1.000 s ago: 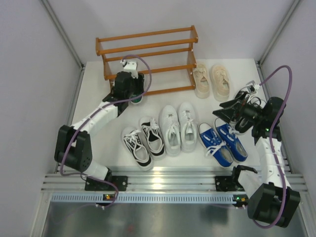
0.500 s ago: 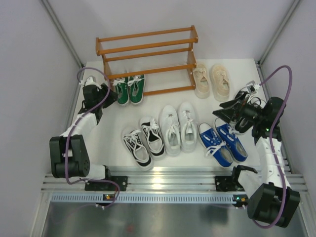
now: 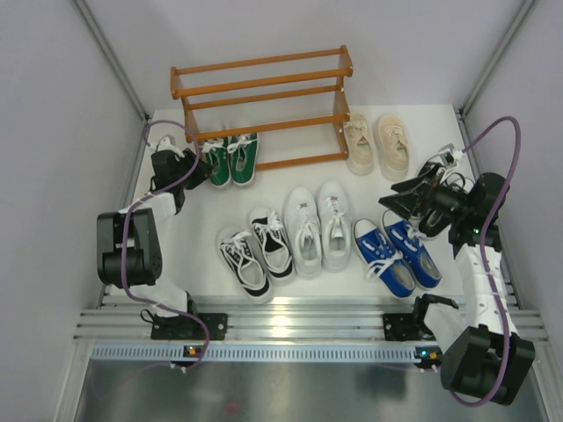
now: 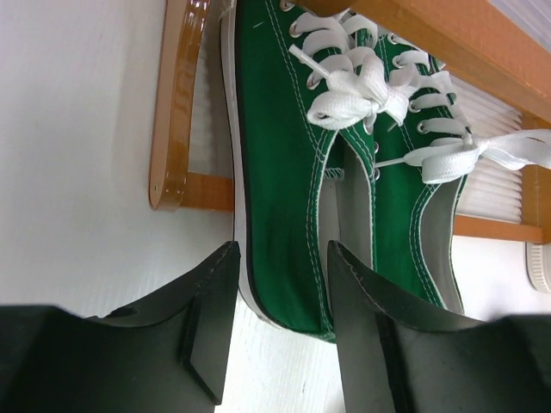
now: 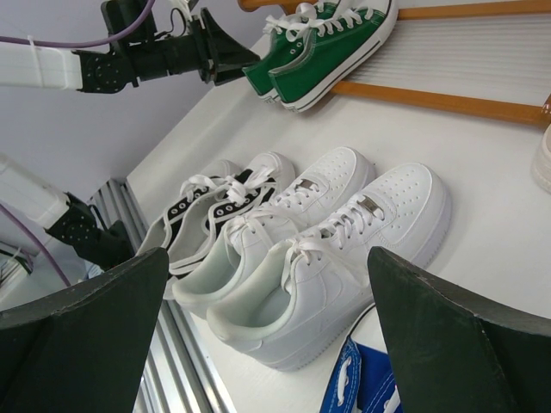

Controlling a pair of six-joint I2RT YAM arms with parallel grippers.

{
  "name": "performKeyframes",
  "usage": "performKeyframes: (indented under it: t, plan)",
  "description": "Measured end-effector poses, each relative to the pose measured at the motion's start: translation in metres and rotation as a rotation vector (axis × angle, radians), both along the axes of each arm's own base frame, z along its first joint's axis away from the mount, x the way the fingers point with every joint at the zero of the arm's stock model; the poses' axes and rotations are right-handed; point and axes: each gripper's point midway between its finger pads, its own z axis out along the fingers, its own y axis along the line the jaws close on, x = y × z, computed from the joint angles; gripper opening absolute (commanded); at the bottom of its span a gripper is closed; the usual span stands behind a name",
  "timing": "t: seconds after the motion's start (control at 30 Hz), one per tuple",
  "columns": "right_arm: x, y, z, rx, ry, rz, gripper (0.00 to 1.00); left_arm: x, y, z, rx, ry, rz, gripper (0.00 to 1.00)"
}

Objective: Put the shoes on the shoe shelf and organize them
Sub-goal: Adjust the shoe at the shoe shelf.

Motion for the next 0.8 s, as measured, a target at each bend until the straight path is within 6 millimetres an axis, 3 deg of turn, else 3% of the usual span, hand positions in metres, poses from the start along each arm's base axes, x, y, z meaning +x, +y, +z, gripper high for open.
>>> performKeyframes:
  t: [0.6, 0.8]
  plan:
    - [0.0, 0.0, 0.0, 0.0, 0.0, 0.0, 1.0, 0.014, -0.003, 0.012, -0.01, -0.078, -0.021, 0.52]
    - [0.0, 0.0, 0.0, 0.0, 0.0, 0.0, 0.99, 0.015, -0.004, 0.003, -0.016, -0.061, -0.023, 0.49]
